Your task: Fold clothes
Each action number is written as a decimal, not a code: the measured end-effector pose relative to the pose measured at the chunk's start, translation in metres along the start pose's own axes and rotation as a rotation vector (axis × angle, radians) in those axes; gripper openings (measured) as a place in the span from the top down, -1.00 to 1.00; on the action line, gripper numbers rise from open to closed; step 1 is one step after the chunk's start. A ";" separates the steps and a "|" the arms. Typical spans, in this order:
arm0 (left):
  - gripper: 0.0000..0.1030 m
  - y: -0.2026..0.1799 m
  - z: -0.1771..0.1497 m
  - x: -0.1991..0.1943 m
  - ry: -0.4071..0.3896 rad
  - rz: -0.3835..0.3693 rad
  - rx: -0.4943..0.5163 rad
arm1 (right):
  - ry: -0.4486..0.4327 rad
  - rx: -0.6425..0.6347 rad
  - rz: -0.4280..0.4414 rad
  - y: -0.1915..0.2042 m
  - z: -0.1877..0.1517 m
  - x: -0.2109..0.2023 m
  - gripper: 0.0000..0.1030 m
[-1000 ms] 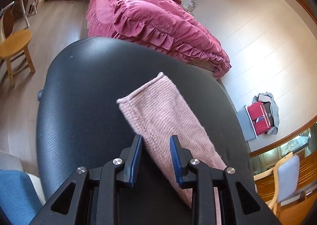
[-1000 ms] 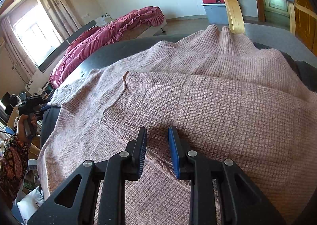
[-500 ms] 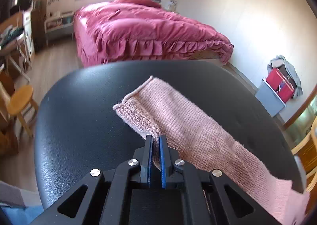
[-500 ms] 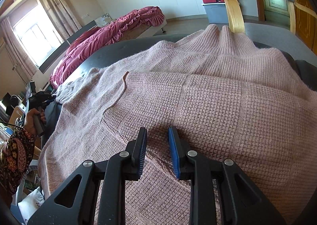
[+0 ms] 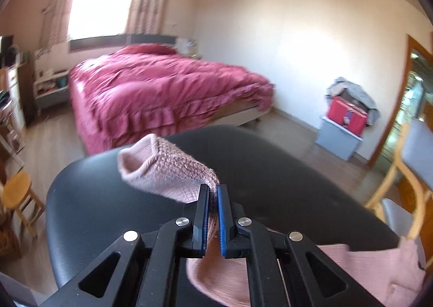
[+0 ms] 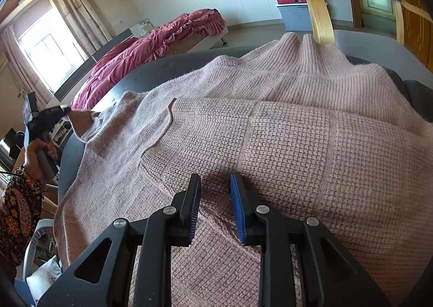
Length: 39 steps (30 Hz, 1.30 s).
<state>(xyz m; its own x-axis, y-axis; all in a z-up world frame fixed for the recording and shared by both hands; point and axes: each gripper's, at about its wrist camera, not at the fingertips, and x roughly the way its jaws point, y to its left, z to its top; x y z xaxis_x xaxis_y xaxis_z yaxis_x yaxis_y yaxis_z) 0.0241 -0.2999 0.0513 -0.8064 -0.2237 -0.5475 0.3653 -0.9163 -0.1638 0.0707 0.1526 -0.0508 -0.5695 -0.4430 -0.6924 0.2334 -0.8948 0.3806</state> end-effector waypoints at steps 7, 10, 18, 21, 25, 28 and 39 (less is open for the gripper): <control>0.91 -0.071 0.002 -0.041 -0.068 -0.125 0.131 | -0.003 0.023 0.026 -0.005 0.001 -0.002 0.51; 0.91 -0.101 0.003 -0.059 -0.097 -0.179 0.187 | -0.008 0.030 0.039 -0.005 0.001 -0.004 0.47; 0.91 -0.188 -0.021 -0.097 -0.139 -0.293 0.347 | -0.039 0.029 0.062 -0.002 0.002 -0.010 0.25; 0.91 -0.220 -0.039 -0.108 -0.122 -0.346 0.382 | -0.088 0.072 0.044 -0.009 0.003 -0.020 0.25; 0.91 -0.251 -0.065 -0.121 -0.105 -0.407 0.426 | -0.179 0.151 -0.010 -0.024 0.005 -0.038 0.15; 0.91 -0.266 -0.085 -0.126 -0.082 -0.441 0.459 | -0.237 0.221 -0.013 -0.039 0.005 -0.051 0.15; 0.91 -0.320 -0.157 -0.143 -0.006 -0.547 0.591 | -0.276 0.337 0.000 -0.064 0.001 -0.061 0.15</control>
